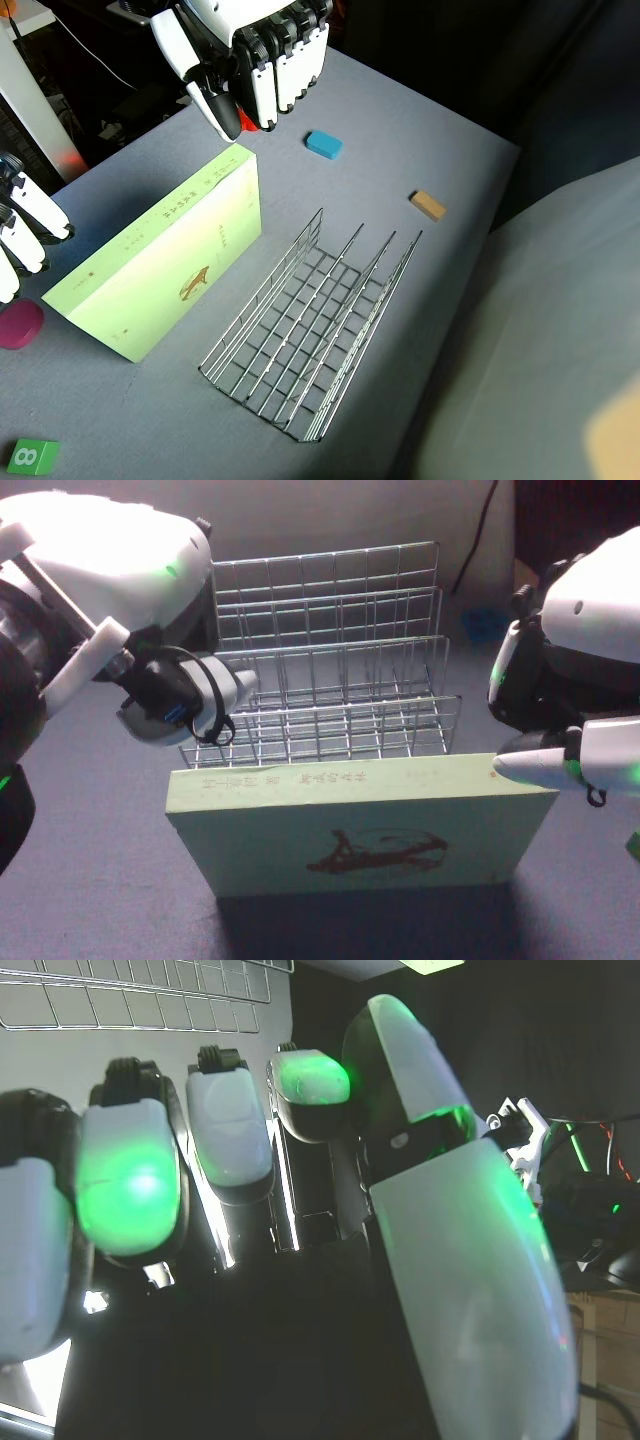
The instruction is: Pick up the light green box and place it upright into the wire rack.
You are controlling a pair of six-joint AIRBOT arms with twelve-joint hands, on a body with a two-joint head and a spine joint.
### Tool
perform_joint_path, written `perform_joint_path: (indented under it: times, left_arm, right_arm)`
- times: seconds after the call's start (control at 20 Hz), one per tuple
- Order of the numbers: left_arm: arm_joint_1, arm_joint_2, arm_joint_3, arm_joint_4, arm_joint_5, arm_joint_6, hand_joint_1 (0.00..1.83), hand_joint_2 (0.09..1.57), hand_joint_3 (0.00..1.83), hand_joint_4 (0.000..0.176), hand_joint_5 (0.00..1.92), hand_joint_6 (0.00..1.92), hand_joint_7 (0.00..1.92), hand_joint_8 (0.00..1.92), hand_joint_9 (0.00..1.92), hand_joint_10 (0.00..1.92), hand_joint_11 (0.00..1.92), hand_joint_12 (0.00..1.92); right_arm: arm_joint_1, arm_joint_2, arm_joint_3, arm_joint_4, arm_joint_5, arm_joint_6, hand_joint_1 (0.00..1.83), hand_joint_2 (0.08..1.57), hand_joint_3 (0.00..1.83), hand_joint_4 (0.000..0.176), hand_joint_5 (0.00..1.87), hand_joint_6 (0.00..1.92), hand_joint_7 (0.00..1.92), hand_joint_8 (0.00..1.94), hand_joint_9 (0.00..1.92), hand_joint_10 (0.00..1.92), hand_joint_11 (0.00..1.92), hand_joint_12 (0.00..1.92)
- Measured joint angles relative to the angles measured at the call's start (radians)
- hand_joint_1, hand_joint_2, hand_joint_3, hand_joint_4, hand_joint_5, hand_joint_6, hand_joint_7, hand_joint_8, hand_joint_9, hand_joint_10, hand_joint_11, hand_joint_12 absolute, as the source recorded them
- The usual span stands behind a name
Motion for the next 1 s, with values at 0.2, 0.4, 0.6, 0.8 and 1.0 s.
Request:
perform_joint_path:
  times: [0.2, 0.4, 0.6, 0.8, 1.0]
  left_arm:
    - [0.0, 0.0, -0.001, 0.007, 0.001, 0.001, 0.12, 1.24, 0.0, 0.086, 0.25, 0.01, 0.23, 0.0, 0.23, 0.0, 0.0, 0.75]
    - [0.0, 0.011, -0.001, -0.002, 0.002, 0.008, 0.11, 1.23, 0.0, 0.087, 0.23, 0.0, 0.2, 0.0, 0.2, 0.0, 0.0, 0.65]
    - [0.019, 0.094, 0.013, 0.001, -0.046, 0.051, 0.12, 1.22, 0.0, 0.093, 0.21, 0.0, 0.17, 0.0, 0.18, 0.0, 0.0, 0.63]
    - [0.02, 0.186, 0.046, 0.01, -0.134, 0.101, 0.13, 1.22, 0.0, 0.099, 0.18, 0.0, 0.15, 0.0, 0.16, 0.0, 0.0, 0.58]
    - [-0.028, 0.198, 0.071, -0.033, -0.18, 0.288, 0.12, 1.21, 0.0, 0.101, 0.18, 0.0, 0.15, 0.0, 0.16, 0.0, 0.0, 0.57]
  right_arm:
    - [0.0, 0.001, -0.001, -0.001, 0.004, 0.0, 0.01, 1.05, 0.0, 0.091, 0.12, 0.0, 0.17, 0.0, 0.15, 0.0, 0.0, 0.69]
    - [0.0, 0.001, 0.0, -0.002, 0.005, 0.0, 0.1, 1.01, 0.0, 0.09, 0.12, 0.0, 0.2, 0.01, 0.16, 0.0, 0.0, 0.67]
    - [0.022, -0.014, 0.016, -0.156, -0.017, 0.154, 0.24, 0.96, 0.0, 0.091, 0.1, 0.0, 0.19, 0.0, 0.16, 0.0, 0.0, 0.7]
    - [0.05, -0.074, 0.023, -0.459, -0.101, 0.394, 0.35, 0.97, 0.0, 0.084, 0.1, 0.0, 0.18, 0.0, 0.16, 0.0, 0.0, 0.66]
    - [0.05, -0.158, 0.019, -0.439, -0.182, 0.43, 0.64, 0.95, 0.0, 0.061, 0.08, 0.0, 0.16, 0.0, 0.13, 0.0, 0.0, 0.59]
